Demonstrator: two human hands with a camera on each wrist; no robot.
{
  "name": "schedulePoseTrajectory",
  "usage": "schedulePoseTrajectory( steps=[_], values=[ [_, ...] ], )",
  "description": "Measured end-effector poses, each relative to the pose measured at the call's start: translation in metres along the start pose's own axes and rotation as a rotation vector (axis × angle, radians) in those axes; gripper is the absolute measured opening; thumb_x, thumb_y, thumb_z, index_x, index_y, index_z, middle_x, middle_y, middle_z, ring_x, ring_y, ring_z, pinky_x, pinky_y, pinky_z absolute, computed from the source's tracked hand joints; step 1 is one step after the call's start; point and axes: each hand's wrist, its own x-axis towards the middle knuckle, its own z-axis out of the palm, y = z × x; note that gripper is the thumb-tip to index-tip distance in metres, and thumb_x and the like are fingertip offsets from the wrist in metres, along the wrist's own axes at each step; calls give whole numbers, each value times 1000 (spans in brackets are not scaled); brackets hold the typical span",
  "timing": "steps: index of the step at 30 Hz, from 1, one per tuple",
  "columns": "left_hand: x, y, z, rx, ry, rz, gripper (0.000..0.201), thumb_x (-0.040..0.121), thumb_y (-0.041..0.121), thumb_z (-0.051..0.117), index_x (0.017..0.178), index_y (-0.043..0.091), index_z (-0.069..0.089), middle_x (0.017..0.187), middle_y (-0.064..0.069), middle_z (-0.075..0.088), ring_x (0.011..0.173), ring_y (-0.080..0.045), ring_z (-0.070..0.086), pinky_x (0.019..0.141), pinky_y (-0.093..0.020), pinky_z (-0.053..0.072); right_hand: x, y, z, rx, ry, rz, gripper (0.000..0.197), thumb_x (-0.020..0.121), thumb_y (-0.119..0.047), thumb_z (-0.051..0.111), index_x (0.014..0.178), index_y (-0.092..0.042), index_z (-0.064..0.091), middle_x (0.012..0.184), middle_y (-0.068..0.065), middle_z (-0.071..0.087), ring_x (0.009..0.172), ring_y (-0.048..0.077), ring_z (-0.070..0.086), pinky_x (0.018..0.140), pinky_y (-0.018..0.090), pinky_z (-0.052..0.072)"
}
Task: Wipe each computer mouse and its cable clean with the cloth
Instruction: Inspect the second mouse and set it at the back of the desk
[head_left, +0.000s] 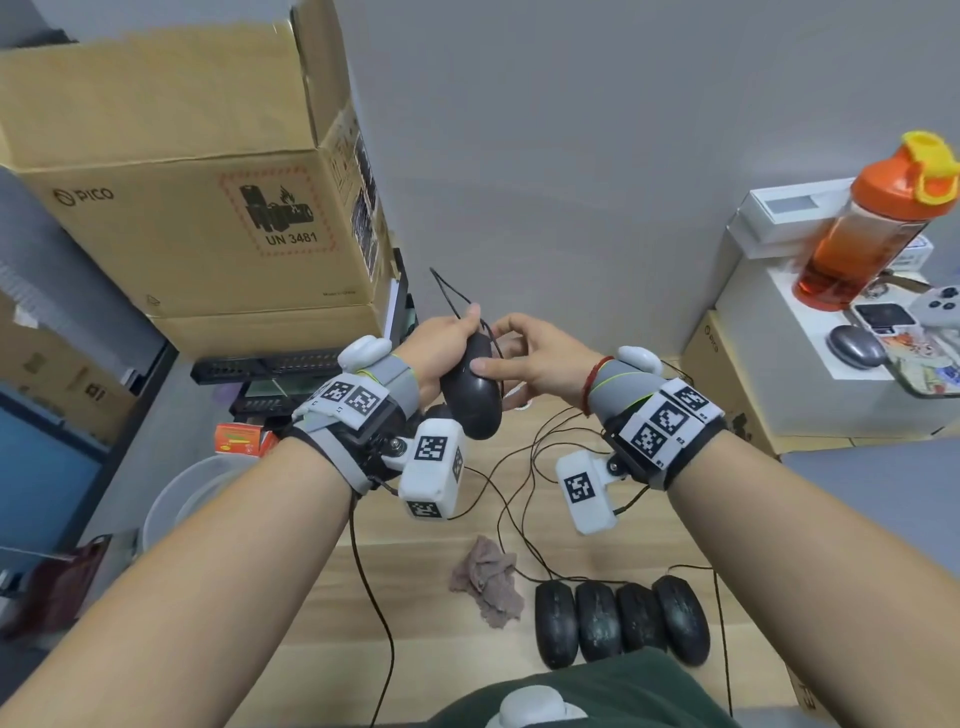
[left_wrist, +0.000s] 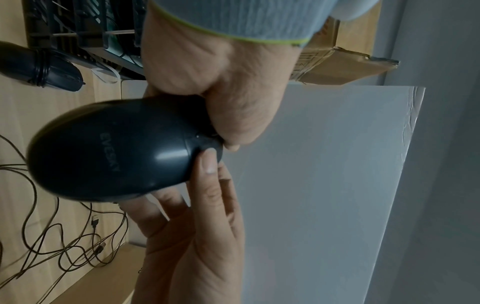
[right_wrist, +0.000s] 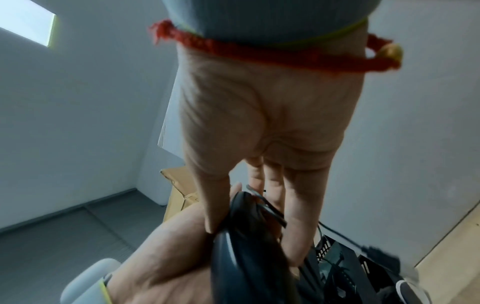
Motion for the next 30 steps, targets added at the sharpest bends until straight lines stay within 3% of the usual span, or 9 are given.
schedulePoseTrajectory(
  steps=[4, 8, 11, 15, 18, 22, 25, 27, 30],
  values=[
    [-3, -1, 0, -156, -91, 67, 36, 99, 39, 63, 104, 4, 69, 107, -22, 71, 94, -29, 68, 98, -45, 53, 1, -1, -4, 74, 103, -41, 40, 84, -8, 75, 115, -8, 51, 80, 6, 64, 71, 20, 66, 62, 33, 59],
    [-4, -5, -1, -235, -126, 123, 34, 94, 26, 72, 111, -2, 71, 114, -21, 73, 101, -27, 70, 96, -35, 57, 5, 3, -11, 124, 224, -60, 39, 84, -6, 75, 116, -5, 53, 78, 4, 60, 67, 12, 67, 61, 30, 58],
    [-6, -6, -1, -194, -134, 123, 22, 93, 21, 72, 104, 2, 72, 111, -19, 74, 107, -28, 71, 87, -28, 57, 8, 6, -16, 168, 292, -89, 35, 84, -4, 75, 111, -10, 54, 79, 3, 56, 70, 13, 67, 69, 35, 60],
    [-12, -7, -1, -124, -220, 23, 41, 95, 37, 68, 120, 4, 67, 120, -18, 72, 111, -29, 70, 89, -43, 60, 9, 8, -17, 216, 333, -125, 36, 85, -5, 73, 114, -8, 52, 88, 6, 60, 85, 21, 67, 81, 43, 60],
    [-10, -8, 0, -108, -215, 14, 39, 99, 37, 63, 127, 10, 64, 122, -16, 72, 114, -30, 68, 95, -53, 57, 7, 6, -20, 245, 329, -108, 32, 91, -11, 67, 118, -3, 51, 92, 10, 62, 85, 24, 67, 79, 41, 61],
    [-7, -4, -1, -39, -106, 21, 23, 100, 35, 62, 113, 16, 66, 106, -9, 73, 97, -28, 67, 83, -43, 57, 6, 7, -33, 187, 364, -22, 18, 98, -25, 59, 103, -8, 53, 89, 9, 63, 72, 21, 62, 69, 34, 60],
    [-5, 1, -6, 54, 2, 12, 21, 92, 39, 65, 95, 19, 64, 90, -8, 66, 79, -26, 60, 67, -31, 46, 12, 18, -49, 146, 463, 79, 18, 97, -19, 60, 106, -5, 55, 93, 12, 61, 68, 20, 58, 64, 28, 58],
    [-3, 3, -10, 186, 52, 37, 33, 76, 49, 65, 85, 17, 62, 83, -8, 65, 74, -27, 59, 69, -33, 43, 16, 28, -60, 109, 483, 201, 24, 95, -18, 63, 114, -5, 56, 106, 14, 59, 74, 22, 60, 72, 29, 59],
    [-3, 3, -14, 364, 67, 91, 41, 62, 55, 63, 75, 16, 62, 74, -7, 63, 70, -25, 59, 68, -34, 43, 19, 38, -69, -184, 455, 358, 63, 90, -29, 69, 144, -12, 41, 130, 12, 53, 103, 28, 61, 92, 42, 56]
  ],
)
